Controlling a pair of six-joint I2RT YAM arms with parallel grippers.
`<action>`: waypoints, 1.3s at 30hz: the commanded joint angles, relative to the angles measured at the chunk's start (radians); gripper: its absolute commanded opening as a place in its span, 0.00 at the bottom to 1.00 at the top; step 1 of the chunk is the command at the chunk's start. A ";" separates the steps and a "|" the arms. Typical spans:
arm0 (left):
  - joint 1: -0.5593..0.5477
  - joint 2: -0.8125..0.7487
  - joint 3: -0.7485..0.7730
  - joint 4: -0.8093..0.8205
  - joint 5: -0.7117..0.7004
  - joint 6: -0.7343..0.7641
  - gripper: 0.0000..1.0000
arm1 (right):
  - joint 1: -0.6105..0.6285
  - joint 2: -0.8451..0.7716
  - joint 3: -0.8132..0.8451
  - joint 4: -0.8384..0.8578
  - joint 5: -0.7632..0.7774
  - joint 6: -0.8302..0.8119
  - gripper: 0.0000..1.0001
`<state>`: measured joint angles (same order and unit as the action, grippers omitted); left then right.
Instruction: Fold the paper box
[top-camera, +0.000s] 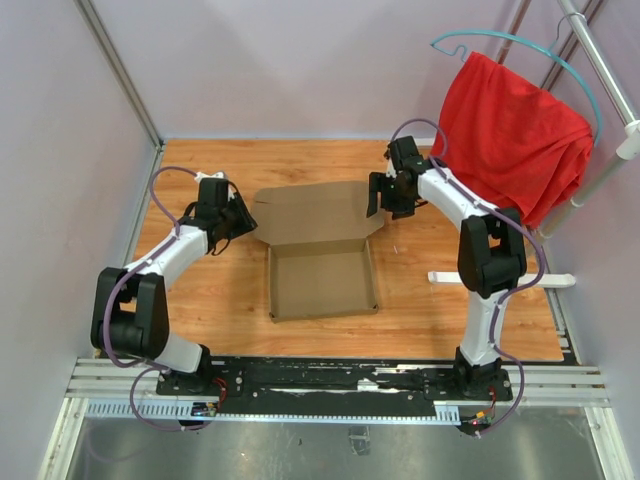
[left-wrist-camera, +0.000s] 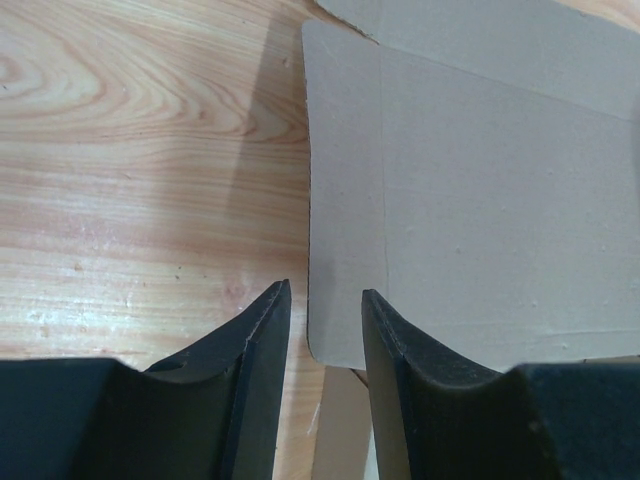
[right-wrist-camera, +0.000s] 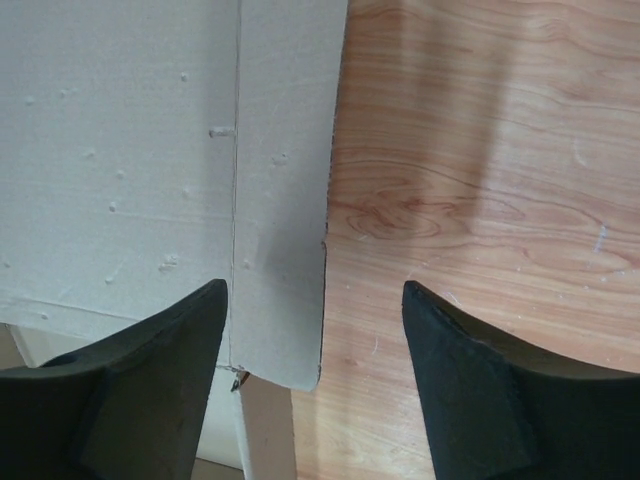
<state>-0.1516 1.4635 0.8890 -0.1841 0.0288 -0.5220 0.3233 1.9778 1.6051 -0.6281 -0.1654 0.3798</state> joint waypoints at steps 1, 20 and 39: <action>0.006 0.013 0.014 0.027 -0.008 0.019 0.40 | -0.013 0.044 0.027 0.002 -0.078 -0.012 0.67; 0.006 0.005 0.017 0.016 -0.013 0.041 0.40 | -0.006 0.043 0.032 0.014 -0.079 -0.022 0.01; 0.004 0.085 0.026 0.074 0.105 0.033 0.38 | 0.037 -0.063 -0.080 0.071 -0.006 0.000 0.01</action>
<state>-0.1516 1.5249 0.8898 -0.1749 0.0582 -0.4770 0.3393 1.9503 1.5558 -0.5583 -0.2039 0.3847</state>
